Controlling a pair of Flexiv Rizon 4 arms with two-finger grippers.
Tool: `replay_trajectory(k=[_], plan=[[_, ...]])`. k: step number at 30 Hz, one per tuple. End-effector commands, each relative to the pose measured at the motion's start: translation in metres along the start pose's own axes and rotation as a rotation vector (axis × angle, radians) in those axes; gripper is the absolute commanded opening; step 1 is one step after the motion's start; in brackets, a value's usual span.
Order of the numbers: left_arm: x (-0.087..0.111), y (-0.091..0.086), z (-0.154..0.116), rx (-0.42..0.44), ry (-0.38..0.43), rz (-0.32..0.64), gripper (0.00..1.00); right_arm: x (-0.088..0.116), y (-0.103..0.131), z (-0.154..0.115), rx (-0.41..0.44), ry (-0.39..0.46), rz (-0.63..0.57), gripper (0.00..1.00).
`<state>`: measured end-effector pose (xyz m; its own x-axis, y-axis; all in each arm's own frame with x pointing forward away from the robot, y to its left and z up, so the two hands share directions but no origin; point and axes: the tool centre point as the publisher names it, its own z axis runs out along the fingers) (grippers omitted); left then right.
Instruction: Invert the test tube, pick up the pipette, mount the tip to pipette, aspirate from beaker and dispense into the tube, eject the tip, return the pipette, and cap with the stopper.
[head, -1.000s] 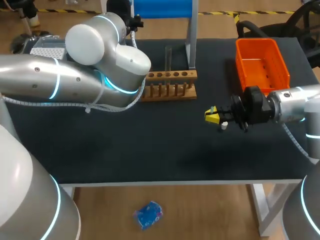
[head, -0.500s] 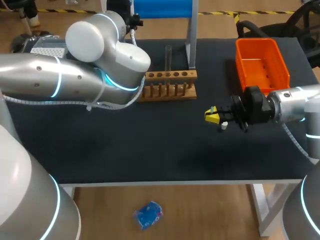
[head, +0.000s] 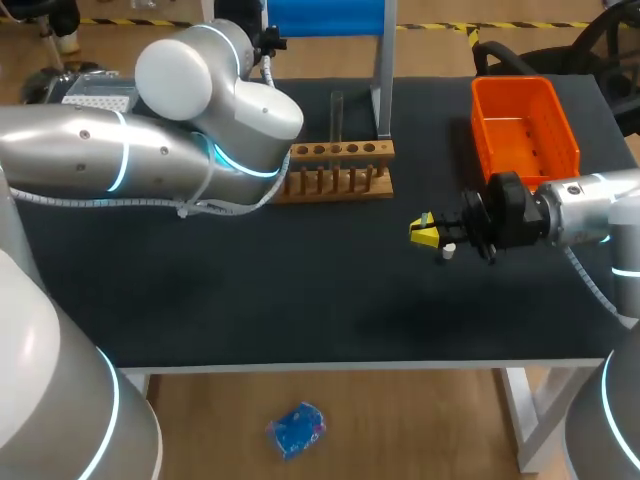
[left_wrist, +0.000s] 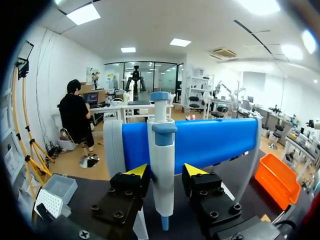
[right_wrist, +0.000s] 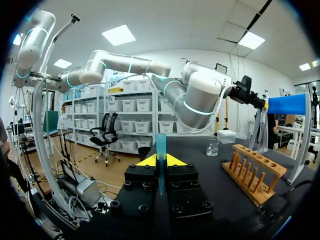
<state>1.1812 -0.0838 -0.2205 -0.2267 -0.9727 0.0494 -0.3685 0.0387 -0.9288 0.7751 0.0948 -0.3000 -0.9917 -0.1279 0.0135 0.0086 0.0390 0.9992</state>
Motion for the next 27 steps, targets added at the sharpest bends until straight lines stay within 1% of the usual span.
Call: replay_trajectory(k=[1, 5, 18, 25, 26, 27], plan=[[0.0022, 0.0016, 0.0074, 0.003, -0.01, 0.001, 0.42, 0.0, -0.0004, -0.0003, 0.001, 0.002, -0.001, 0.0], [0.0017, 0.0019, 0.0098, 0.005, -0.018, -0.006, 0.42, 0.0, -0.0004, -0.0003, 0.001, 0.002, -0.001, 0.0], [-0.0004, 0.0024, 0.0147, 0.006, -0.048, -0.016, 0.37, 0.0, -0.0004, -0.0003, 0.001, 0.002, -0.001, 0.0], [-0.0002, 0.0034, 0.0162, 0.006, -0.063, -0.024, 0.32, 0.0, -0.0004, -0.0003, 0.001, 0.002, -0.001, 0.0], [-0.0001, 0.0034, 0.0163, 0.007, -0.066, -0.024, 0.28, 0.0, -0.0004, -0.0003, 0.001, 0.002, -0.001, 0.0], [-0.0001, 0.0034, 0.0164, 0.007, -0.067, -0.026, 0.22, 0.0, -0.0004, -0.0003, 0.001, 0.002, -0.001, 0.0]])
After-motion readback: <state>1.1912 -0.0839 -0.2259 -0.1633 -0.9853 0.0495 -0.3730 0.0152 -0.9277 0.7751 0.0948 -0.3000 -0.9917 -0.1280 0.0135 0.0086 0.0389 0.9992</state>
